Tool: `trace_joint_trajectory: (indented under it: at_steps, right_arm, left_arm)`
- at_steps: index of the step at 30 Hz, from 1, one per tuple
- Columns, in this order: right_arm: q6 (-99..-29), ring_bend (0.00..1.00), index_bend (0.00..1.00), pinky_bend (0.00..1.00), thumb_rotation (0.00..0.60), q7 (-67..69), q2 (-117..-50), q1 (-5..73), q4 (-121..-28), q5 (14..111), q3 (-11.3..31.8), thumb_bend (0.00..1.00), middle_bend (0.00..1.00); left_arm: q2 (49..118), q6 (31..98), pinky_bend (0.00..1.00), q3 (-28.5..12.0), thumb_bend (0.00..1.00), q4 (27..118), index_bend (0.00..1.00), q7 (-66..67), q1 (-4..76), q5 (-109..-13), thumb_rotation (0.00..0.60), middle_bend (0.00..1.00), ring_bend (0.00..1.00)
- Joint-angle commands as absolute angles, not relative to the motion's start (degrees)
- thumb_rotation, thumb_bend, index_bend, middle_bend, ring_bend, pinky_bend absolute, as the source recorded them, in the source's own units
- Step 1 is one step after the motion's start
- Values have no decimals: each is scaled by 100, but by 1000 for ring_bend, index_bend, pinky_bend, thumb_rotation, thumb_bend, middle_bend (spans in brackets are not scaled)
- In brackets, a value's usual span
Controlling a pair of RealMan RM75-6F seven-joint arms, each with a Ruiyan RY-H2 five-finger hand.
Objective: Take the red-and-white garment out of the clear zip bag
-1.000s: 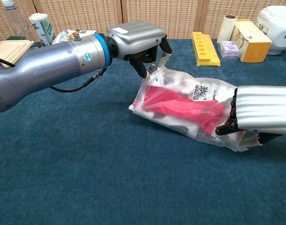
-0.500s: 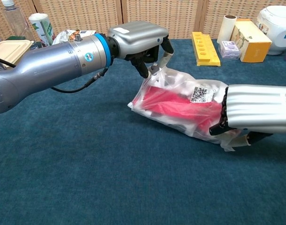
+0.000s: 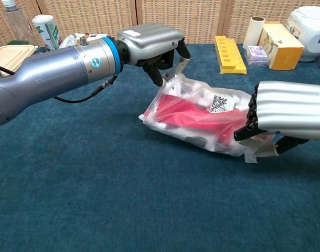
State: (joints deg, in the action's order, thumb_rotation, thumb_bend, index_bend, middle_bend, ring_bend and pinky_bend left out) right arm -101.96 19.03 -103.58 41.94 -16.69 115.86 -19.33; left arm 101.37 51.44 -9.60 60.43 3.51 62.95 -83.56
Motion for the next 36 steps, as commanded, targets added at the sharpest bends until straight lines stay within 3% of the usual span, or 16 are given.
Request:
trace_joint_trajectory:
  at_steps: [1, 36]
  right_arm:
    - [-10262, 1000, 775, 1000, 600, 1867, -10285, 4187, -1757, 11579, -1923, 499, 965]
    - [-9411, 1000, 830, 1000, 600, 1093, -9415, 3874, -2726, 11717, -2164, 510, 983]
  left_arm:
    - [10131, 5158, 999, -956, 396, 6033, 877, 325, 6289, -8371, 600, 1000, 1000]
    - [9341, 5627, 999, -857, 397, 6463, 876, -84, 5789, -8472, 600, 1000, 1000]
